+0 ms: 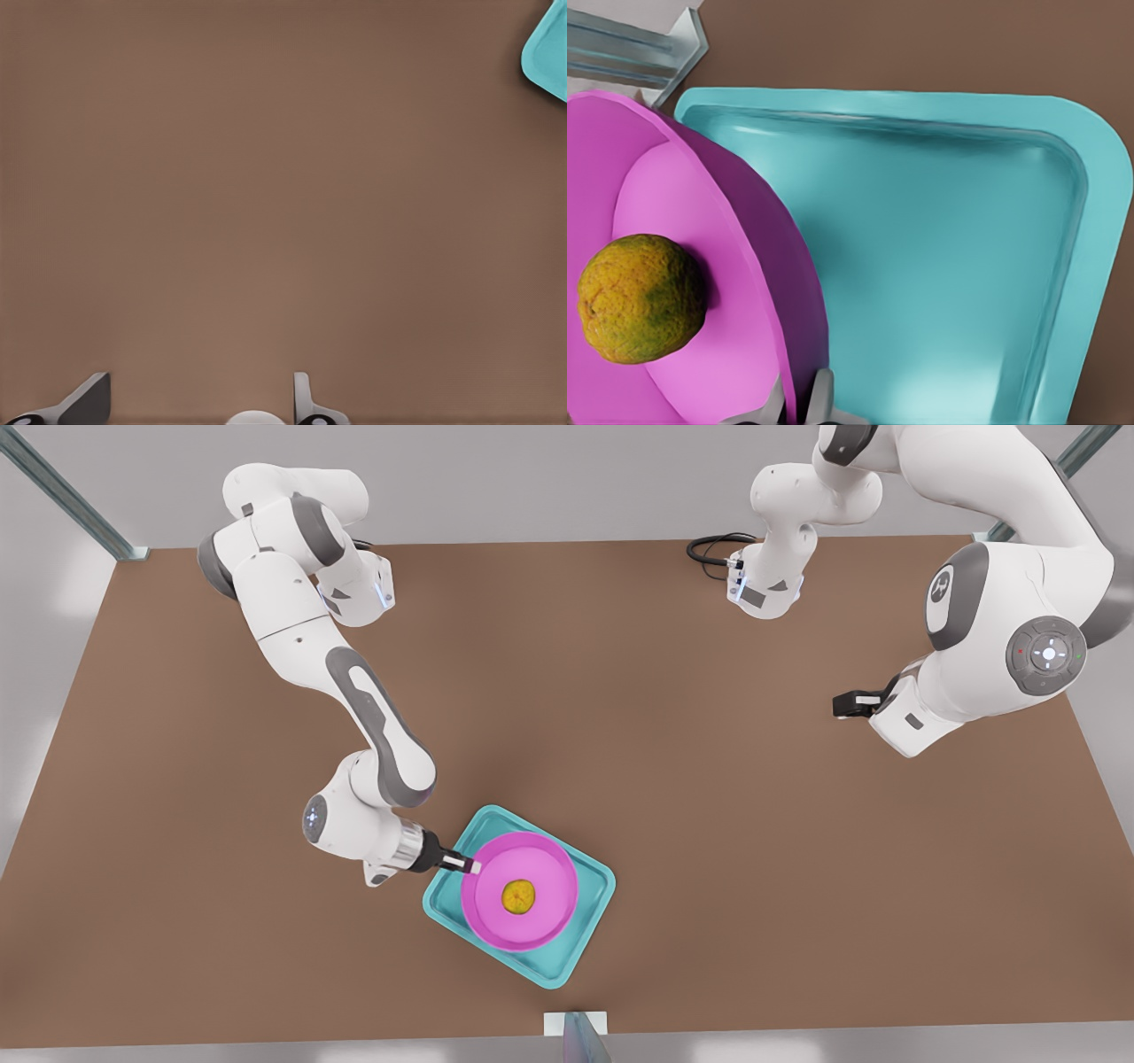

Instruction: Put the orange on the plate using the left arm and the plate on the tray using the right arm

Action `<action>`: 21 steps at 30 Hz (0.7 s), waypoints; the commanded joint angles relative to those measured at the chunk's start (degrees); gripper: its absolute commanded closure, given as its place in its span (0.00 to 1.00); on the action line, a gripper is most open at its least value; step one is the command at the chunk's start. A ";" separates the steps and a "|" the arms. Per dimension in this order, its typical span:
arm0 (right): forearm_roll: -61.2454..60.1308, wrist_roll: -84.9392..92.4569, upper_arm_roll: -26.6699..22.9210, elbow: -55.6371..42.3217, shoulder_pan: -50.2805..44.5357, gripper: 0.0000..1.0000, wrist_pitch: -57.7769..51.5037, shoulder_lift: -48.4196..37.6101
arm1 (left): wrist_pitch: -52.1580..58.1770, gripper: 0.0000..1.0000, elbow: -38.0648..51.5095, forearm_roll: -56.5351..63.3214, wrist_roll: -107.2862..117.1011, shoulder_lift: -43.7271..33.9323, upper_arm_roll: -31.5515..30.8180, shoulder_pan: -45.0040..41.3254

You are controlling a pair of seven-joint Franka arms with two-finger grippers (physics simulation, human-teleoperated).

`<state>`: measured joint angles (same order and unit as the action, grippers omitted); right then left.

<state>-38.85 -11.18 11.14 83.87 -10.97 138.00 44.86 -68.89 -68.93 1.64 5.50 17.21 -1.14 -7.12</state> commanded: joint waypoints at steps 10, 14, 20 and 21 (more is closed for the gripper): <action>19.58 10.65 -6.74 -10.29 0.69 0.00 -18.35 -1.00 | 0.07 0.00 0.02 0.12 0.39 -0.07 -0.01 -0.09; 46.67 29.46 -9.21 -30.17 5.17 0.00 -48.69 -2.75 | 0.07 0.00 0.02 0.03 0.30 0.02 -0.01 -0.09; 49.31 26.04 -11.23 -30.00 4.20 0.00 -68.03 -15.94 | 0.07 0.00 -0.06 0.12 0.39 0.28 -0.01 -0.17; 49.40 25.33 -11.14 -29.47 4.46 0.00 -70.32 -19.10 | 0.43 0.00 -0.06 0.12 0.48 0.28 -0.01 -0.17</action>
<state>7.99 1.80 -0.11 57.98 -6.53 86.17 24.99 -68.79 -68.96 1.71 5.76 17.55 -1.15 -7.30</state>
